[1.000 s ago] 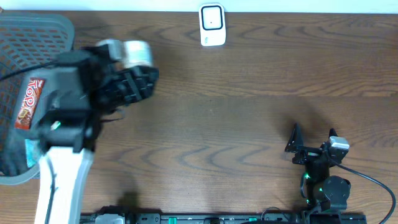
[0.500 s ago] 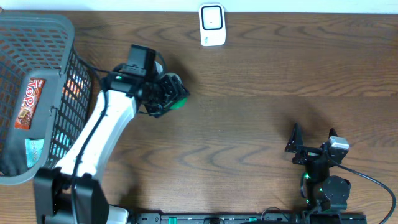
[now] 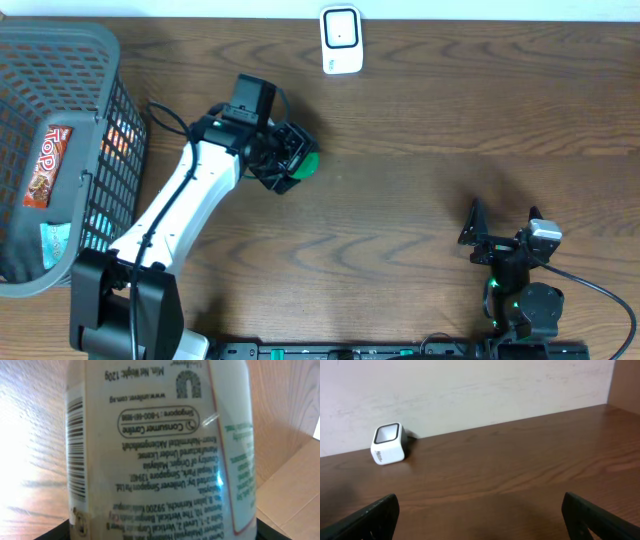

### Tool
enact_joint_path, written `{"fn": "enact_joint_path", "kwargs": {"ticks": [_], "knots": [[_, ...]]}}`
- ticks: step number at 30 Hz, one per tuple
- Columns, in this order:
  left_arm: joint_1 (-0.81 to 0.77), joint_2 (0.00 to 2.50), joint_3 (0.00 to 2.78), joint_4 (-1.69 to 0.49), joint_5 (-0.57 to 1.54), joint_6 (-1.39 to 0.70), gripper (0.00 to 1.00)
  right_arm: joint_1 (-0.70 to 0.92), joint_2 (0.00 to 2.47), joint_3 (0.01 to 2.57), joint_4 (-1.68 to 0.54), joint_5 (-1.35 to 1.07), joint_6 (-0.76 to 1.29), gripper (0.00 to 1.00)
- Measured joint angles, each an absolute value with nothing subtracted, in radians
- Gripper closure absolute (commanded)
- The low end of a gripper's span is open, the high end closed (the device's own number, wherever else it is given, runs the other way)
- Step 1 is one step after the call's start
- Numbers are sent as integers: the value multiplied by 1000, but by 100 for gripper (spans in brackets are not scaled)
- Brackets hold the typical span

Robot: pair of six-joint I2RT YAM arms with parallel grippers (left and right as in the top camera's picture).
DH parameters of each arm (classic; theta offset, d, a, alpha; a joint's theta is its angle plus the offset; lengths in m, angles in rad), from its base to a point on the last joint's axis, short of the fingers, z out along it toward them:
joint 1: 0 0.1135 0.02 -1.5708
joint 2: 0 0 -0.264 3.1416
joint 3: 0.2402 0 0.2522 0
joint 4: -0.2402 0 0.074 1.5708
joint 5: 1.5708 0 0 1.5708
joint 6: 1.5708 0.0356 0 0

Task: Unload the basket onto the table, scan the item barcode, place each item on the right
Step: 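Lift the jar out and set it on the table center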

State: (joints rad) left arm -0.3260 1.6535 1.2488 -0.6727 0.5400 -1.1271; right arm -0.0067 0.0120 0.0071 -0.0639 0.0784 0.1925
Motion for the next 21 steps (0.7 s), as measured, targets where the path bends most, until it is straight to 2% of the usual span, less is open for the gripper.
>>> {"fn": "enact_joint_path", "kwargs": {"ticks": [3, 17, 20, 21], "knots": [[-353, 1669, 1249, -656, 540, -1157, 26, -7, 12, 7, -64, 78, 192, 1], [-402, 1893, 1249, -482, 681, -1231, 26, -7, 12, 7, -64, 78, 192, 1], [-402, 1901, 1249, -475, 691, -1235, 13, -7, 12, 7, -64, 78, 192, 1], [-402, 1902, 1249, -473, 694, -1237, 2, -7, 12, 7, -64, 78, 192, 1]]}}
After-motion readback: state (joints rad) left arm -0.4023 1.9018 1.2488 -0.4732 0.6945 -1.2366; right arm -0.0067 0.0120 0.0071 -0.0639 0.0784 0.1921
